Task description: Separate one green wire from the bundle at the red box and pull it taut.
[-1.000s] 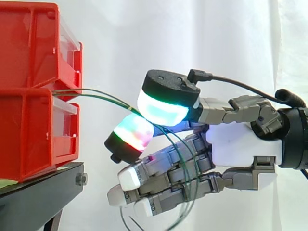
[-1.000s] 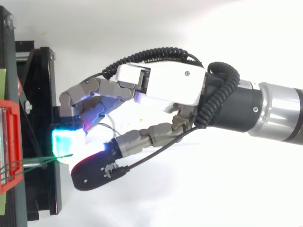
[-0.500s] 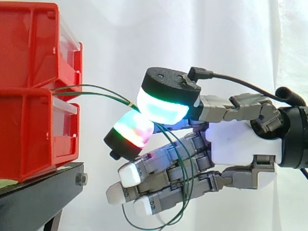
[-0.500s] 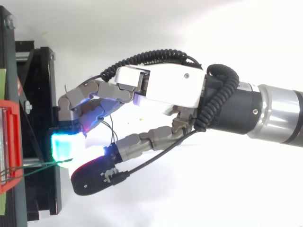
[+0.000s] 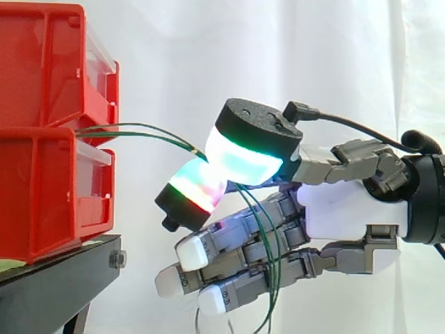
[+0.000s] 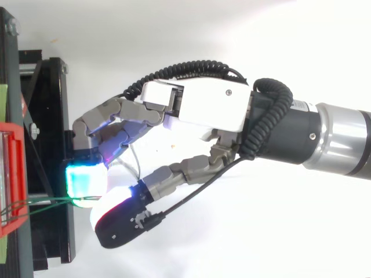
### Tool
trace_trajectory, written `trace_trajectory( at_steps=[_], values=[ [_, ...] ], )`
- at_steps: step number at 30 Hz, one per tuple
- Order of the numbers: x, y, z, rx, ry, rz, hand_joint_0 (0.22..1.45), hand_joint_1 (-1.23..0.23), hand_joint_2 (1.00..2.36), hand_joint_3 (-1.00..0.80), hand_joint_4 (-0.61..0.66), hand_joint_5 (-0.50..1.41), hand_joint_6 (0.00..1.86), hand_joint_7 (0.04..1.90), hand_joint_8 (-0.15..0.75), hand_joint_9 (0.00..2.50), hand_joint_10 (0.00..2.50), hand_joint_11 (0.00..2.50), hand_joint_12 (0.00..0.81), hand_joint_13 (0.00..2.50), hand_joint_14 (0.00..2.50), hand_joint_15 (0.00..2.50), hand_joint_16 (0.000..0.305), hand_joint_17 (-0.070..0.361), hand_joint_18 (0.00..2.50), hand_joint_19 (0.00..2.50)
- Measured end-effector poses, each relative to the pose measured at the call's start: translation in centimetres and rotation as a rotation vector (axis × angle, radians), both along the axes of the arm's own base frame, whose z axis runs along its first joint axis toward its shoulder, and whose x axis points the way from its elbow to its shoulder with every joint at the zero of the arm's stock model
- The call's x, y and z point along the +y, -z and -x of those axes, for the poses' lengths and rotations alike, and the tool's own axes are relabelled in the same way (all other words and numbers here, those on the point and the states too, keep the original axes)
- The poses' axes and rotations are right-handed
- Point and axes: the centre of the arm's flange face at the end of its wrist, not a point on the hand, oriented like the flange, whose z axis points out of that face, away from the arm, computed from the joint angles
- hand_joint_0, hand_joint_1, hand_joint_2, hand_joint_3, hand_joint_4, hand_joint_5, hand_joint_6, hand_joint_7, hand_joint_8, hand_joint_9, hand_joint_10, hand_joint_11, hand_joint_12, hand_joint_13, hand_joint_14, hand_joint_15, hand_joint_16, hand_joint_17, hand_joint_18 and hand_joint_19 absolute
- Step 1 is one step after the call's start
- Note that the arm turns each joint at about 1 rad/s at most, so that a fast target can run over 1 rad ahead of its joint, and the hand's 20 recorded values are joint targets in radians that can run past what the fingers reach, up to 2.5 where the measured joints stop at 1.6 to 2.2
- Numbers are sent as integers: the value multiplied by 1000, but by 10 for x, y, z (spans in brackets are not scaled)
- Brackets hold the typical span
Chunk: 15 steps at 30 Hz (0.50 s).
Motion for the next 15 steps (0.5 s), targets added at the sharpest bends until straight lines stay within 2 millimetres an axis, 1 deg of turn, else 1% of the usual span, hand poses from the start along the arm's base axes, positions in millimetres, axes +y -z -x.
trace_trajectory(
  at_steps=[2, 3, 5, 8, 10, 11, 12, 14, 15],
  values=[
    [0, 0, 0, 0, 0, 0, 535, -659, 1000, -500, 225, -166, 859, 1113, 320, 805, 11, 444, 347, 661, 7, 200, 52, 118, 711, 298],
    [0, 0, 0, 0, 0, 0, 565, -617, 1000, -500, 218, -164, 855, 1133, 312, 804, 11, 443, 341, 659, 7, 201, 51, 114, 701, 306],
    [0, 0, 0, 1, 0, 0, 588, -602, 1007, -422, 200, -161, 855, 1162, 308, 808, 11, 446, 337, 669, 7, 206, 50, 112, 700, 308],
    [0, 0, 0, 1, 0, 0, 583, -610, 1015, -307, 191, -162, 862, 1190, 312, 806, 11, 441, 340, 672, 7, 213, 50, 112, 702, 316],
    [-1, 0, 0, 1, 1, 0, 577, -643, 1020, -217, 177, -166, 871, 1194, 316, 800, 11, 452, 340, 667, 7, 211, 50, 112, 704, 313],
    [-1, 0, 0, 1, 2, 0, 576, -665, 1020, -187, 154, -173, 881, 1160, 312, 768, 11, 443, 342, 667, 7, 212, 50, 113, 705, 314],
    [-1, 0, 0, 0, 2, 0, 581, -721, 1020, -170, 126, -183, 887, 1138, 314, 761, 11, 451, 343, 660, 7, 213, 50, 114, 705, 303],
    [-2, 0, 0, 1, 4, 0, 608, -815, 1021, -201, 100, -202, 897, 1108, 304, 730, 12, 470, 341, 649, 7, 205, 51, 114, 705, 282],
    [-2, 0, 0, 0, 4, 0, 637, -871, 1018, -250, 124, -206, 897, 1118, 302, 723, 12, 470, 339, 646, 7, 204, 51, 114, 706, 271]
  ],
)
